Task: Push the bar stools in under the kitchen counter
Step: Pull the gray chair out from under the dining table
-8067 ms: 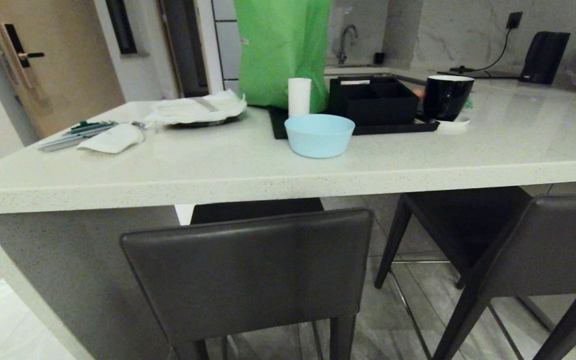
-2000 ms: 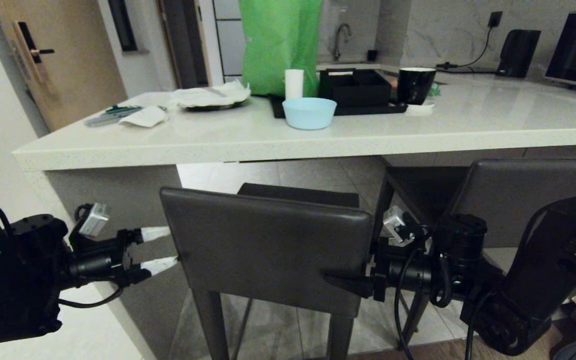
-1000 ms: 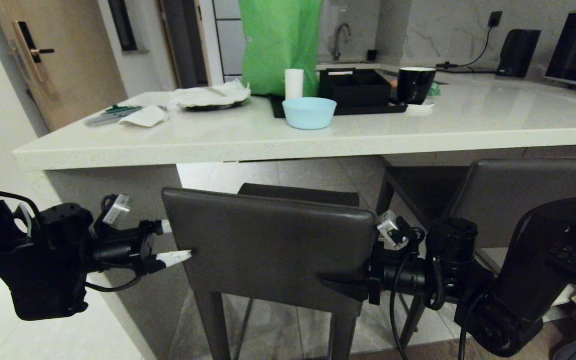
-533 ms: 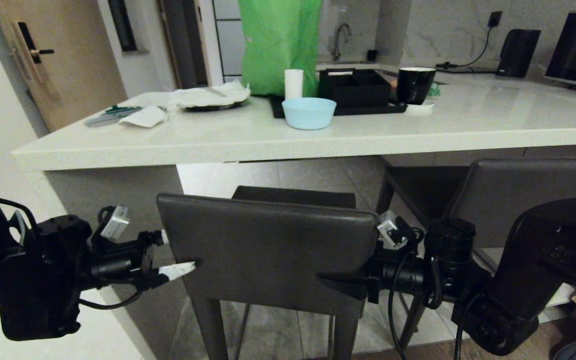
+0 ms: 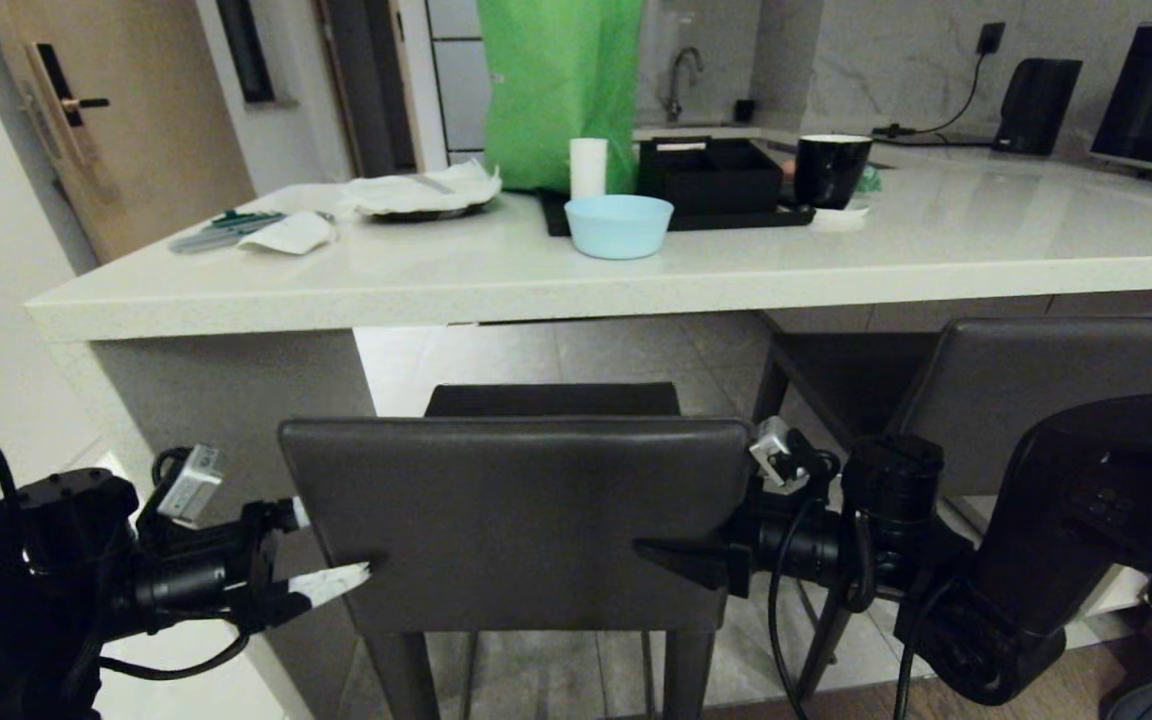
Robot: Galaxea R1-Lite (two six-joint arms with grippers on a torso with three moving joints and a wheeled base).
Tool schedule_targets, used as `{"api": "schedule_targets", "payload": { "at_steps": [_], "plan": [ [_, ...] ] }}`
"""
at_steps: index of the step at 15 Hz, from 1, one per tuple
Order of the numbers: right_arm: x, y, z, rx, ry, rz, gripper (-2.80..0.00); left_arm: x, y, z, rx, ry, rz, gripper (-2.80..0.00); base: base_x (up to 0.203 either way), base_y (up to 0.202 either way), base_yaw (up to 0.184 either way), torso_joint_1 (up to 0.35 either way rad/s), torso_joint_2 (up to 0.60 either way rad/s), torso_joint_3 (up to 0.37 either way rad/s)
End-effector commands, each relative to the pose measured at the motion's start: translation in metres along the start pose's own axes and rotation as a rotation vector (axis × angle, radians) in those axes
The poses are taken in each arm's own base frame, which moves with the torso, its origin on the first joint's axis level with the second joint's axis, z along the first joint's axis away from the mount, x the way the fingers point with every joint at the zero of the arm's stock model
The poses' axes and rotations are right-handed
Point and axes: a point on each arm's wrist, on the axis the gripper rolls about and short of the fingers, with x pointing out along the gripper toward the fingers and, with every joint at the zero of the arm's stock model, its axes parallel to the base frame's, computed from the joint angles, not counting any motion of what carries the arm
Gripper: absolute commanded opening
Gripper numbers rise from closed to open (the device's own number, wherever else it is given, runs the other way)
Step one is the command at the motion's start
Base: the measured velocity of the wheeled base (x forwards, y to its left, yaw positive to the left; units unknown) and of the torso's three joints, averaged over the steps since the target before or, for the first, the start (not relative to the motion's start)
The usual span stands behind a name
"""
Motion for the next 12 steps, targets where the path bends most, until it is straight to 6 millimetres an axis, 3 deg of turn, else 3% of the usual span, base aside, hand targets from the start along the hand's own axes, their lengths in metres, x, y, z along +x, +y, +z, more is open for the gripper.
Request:
{"api": "schedule_targets", "payload": {
  "at_steps": [1,12],
  "plan": [
    [0.004,0.006,-0.001,-0.003,0.002,0.014,0.00,0.000,-0.006,0.001,-0.006,0.002,0.000,0.00,-0.076,0.000,-0.001,0.011,0.00,0.006],
    [0.005,0.008,0.006,-0.019,-0.043,-0.007,0.00,0.002,-0.018,0.007,0.000,0.003,-0.014,0.00,-0.194,0.000,-0.002,0.003,0.00,0.001]
  ]
}}
